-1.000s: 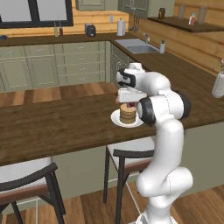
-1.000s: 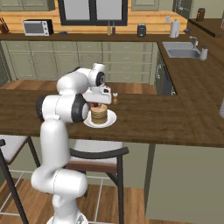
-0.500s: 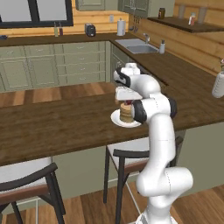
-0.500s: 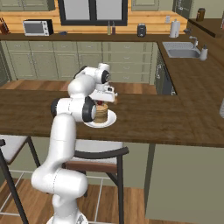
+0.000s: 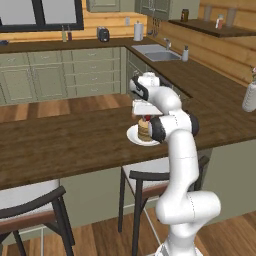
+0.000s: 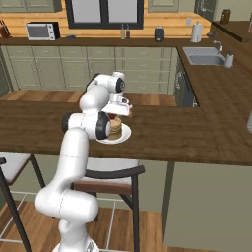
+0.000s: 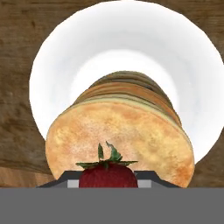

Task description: Take the strawberry from the fridge and place it on top of the pancake, located on the dining counter.

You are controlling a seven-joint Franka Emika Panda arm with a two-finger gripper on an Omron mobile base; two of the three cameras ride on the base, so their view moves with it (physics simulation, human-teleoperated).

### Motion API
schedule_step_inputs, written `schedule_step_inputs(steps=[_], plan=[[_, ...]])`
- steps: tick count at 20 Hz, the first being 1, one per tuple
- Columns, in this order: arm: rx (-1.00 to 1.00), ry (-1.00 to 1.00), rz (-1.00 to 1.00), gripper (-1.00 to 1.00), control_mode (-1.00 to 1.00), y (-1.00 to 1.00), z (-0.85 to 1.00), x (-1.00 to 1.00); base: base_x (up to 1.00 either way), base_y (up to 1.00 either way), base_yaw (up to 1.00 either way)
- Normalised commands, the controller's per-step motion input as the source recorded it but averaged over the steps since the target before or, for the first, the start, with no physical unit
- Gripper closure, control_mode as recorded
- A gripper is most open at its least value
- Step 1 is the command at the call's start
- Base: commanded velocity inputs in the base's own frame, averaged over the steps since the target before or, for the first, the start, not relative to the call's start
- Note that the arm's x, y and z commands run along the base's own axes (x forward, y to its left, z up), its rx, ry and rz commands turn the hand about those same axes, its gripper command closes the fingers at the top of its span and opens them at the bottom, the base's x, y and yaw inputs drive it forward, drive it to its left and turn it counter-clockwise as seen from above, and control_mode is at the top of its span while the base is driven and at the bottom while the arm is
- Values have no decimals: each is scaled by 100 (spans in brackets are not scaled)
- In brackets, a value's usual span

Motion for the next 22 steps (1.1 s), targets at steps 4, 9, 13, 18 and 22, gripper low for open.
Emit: schedule_step_inputs(steps=[4,9,13,18,22], plan=[[-6,-1,0,-100,-100,15,-49,-15,0,0,0],[0,-19,0,-100,-100,2,-15,-28,0,0,0],[0,-21,0,-100,-100,0,0,-40,0,0,0],[0,-16,0,-100,-100,0,5,-48,0,0,0],[0,-26,0,-100,-100,0,4,-95,0,0,0]])
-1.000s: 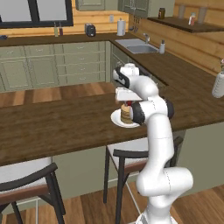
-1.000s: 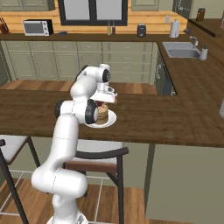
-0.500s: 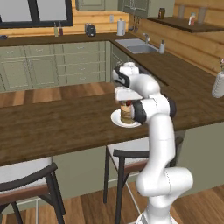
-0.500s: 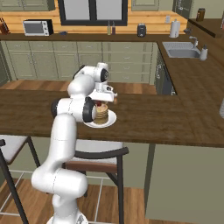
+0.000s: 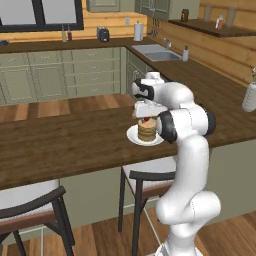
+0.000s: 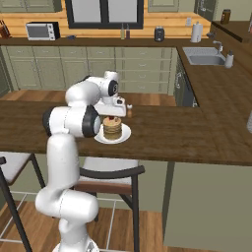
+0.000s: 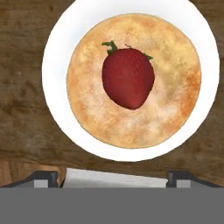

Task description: Take the strawberry from the fridge and place it on top of the pancake, located on the dining counter.

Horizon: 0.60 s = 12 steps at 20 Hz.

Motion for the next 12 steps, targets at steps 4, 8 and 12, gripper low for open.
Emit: schedule_step_inputs(steps=[4,8,12], plan=[[0,-27,0,-100,-100,0,30,-91,0,0,0],[0,-22,0,-100,-100,0,45,-81,0,0,0],[0,-15,-1,-100,-100,0,59,-72,0,0,0]])
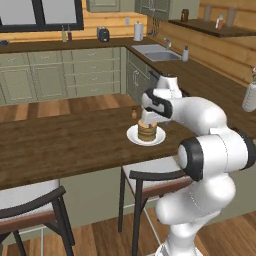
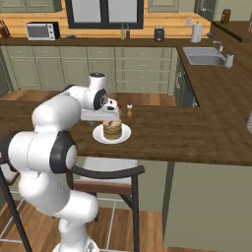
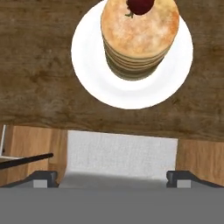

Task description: Take the strawberry from the fridge and place it on top of the pancake, located on the dining counter.

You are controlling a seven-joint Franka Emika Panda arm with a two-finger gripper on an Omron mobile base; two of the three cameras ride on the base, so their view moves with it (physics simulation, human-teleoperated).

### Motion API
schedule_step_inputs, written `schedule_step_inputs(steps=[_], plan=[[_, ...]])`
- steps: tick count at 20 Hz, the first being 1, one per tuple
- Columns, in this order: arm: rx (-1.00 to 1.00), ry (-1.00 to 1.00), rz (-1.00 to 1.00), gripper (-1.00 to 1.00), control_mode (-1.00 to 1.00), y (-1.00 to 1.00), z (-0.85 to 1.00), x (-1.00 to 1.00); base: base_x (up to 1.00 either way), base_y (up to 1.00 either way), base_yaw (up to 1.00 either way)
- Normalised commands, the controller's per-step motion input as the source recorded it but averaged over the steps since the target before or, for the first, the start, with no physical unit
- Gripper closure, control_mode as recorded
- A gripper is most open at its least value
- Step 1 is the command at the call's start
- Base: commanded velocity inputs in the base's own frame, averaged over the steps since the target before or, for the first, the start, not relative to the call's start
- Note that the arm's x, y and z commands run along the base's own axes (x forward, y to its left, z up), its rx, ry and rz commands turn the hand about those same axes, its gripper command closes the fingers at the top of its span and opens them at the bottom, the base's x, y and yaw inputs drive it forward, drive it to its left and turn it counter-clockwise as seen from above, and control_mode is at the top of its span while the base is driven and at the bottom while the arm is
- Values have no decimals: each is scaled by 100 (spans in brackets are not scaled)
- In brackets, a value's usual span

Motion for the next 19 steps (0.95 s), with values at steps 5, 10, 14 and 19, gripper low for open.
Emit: schedule_step_inputs(steps=[5,10,14,19], plan=[[0,-6,-5,-100,-100,-1,87,-50,0,0,0],[0,-4,-6,-100,-100,-2,86,-50,0,0,0],[0,-7,-5,-100,-100,-5,60,-77,0,0,0],[1,-15,0,-100,-100,-13,10,-99,0,0,0]])
